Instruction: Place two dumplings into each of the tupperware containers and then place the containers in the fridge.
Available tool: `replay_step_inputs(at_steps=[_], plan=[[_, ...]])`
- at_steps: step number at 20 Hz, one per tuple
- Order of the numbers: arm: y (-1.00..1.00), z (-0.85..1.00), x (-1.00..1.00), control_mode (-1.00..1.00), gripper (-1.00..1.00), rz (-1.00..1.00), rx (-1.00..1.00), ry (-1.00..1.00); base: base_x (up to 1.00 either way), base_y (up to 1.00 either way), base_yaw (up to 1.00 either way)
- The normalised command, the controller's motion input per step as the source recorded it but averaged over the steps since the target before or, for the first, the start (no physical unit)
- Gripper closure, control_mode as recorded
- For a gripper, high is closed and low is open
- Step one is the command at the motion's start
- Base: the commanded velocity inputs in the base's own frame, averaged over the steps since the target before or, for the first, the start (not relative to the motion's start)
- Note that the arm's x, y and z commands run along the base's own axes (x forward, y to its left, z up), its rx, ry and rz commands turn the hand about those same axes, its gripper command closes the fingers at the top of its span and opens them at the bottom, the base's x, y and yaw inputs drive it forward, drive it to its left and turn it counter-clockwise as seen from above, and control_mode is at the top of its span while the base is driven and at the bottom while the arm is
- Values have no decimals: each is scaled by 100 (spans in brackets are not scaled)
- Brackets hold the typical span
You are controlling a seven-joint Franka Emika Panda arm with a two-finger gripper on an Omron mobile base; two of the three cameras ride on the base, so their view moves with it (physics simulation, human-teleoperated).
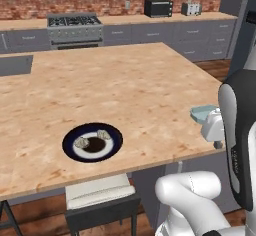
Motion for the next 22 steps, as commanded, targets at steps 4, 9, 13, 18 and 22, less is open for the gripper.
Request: replay_step_inputs(at_steps=[4,9,13,18,22], plan=[[0,0,0,100,-100,0,0,0,47,-21,6],[0,0,0,100,-100,0,0,0,52,-15,4],[0,0,0,100,-100,0,0,0,24,-14,0],[0,0,0,100,-100,0,0,0,17,-21,0],[0,0,0,100,-100,0,0,0,16,-32,0]])
